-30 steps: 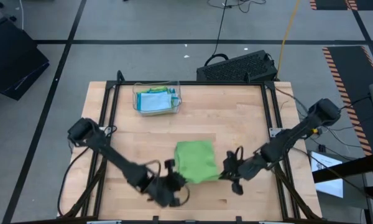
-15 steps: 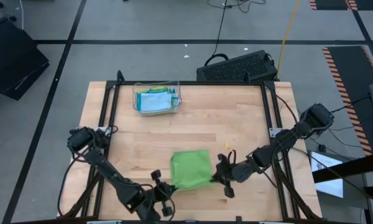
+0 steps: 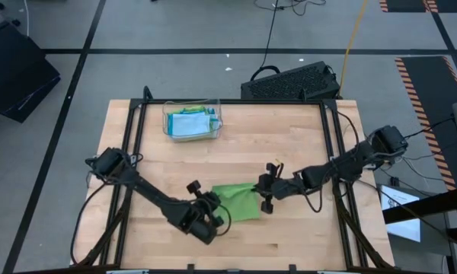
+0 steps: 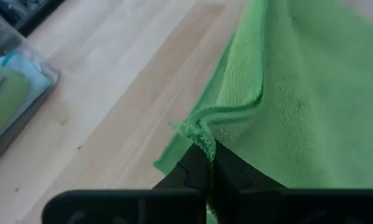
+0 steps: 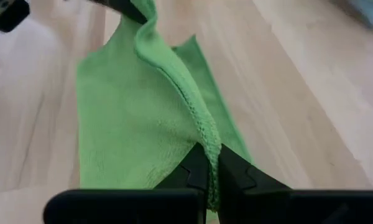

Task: Fold microfiber towels
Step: Fold the green microfiber cloth

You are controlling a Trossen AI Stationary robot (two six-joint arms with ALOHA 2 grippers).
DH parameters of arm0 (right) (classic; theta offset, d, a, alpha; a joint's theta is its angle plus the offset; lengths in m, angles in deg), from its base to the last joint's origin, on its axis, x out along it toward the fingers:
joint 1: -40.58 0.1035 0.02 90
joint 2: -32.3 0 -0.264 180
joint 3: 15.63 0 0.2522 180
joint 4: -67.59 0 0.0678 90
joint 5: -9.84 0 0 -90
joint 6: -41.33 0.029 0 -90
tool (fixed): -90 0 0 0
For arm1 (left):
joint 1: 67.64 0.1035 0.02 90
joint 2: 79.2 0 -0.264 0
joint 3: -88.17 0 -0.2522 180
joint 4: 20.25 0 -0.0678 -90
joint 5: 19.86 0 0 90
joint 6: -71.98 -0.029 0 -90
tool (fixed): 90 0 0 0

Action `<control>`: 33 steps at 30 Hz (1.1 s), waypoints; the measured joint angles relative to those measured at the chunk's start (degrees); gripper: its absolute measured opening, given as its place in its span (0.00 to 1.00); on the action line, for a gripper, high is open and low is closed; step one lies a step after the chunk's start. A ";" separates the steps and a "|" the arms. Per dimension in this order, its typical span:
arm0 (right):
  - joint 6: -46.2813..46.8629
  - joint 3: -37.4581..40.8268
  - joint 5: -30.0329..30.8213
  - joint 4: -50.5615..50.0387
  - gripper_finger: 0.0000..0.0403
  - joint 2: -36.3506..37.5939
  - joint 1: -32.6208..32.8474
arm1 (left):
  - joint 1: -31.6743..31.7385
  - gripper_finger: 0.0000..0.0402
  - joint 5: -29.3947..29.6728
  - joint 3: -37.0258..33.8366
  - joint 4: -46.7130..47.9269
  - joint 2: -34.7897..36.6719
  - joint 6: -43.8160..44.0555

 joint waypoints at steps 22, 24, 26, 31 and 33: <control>-3.62 0.06 -3.42 -1.31 0.05 -0.16 -5.34 | 6.28 0.04 -6.23 -7.43 -7.04 -0.01 -3.24; -3.76 0.06 -3.38 -1.28 0.08 -0.68 -5.34 | 6.28 0.04 -6.41 -7.46 -6.94 -0.02 -3.24; -3.50 0.06 -3.35 -1.13 0.13 -1.41 -5.34 | 6.28 0.03 -6.41 -7.46 -6.97 -0.02 -2.82; -2.17 0.06 -1.45 -1.17 0.27 -1.71 -5.42 | 6.27 0.04 -5.97 -7.46 -6.84 -0.04 -1.33; -2.11 0.06 -0.10 -1.38 0.32 -1.53 -5.47 | 6.47 0.09 -5.91 -7.46 -6.40 -0.04 -0.56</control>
